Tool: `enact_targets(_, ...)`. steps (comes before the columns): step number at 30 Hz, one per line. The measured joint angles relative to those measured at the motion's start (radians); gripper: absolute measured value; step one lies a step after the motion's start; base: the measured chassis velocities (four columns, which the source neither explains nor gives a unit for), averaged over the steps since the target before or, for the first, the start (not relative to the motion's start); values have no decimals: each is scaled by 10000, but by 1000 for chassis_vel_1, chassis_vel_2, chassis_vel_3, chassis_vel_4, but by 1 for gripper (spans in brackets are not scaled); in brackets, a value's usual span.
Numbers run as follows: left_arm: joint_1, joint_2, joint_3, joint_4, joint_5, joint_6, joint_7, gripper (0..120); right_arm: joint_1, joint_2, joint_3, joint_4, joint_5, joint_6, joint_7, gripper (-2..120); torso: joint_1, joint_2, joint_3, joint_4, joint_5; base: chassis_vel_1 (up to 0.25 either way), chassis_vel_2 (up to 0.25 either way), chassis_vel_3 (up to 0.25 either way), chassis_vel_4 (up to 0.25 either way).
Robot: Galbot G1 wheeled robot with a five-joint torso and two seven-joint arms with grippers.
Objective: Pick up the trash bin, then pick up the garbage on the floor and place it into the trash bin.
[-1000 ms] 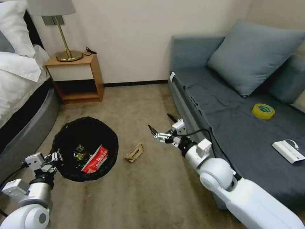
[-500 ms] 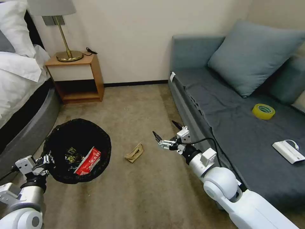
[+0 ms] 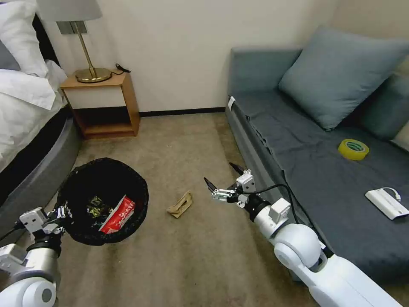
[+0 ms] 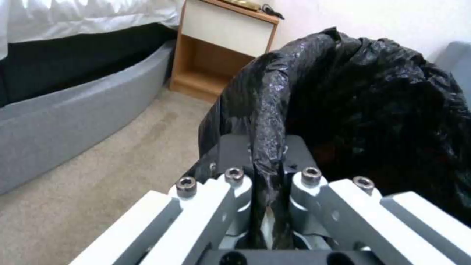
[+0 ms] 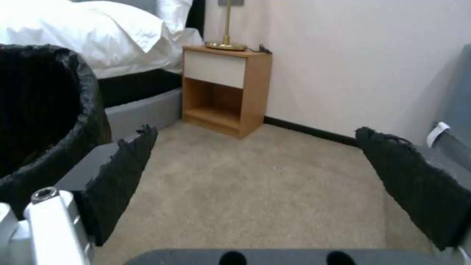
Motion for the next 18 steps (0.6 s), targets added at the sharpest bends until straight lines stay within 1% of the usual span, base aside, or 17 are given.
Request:
enact_targets(12,-119,164,-62,59,-44,22,-7,4,53,-1,-104,-20,4,-7,-20,100,0,0,0,0,0,0,0,0,0)
enact_targets(18,-139,268,-231,204,1,23,2,4,75,12,-261,-50,28,-24,-20,100,0,0,0,-1,-1,0,0,0,0)
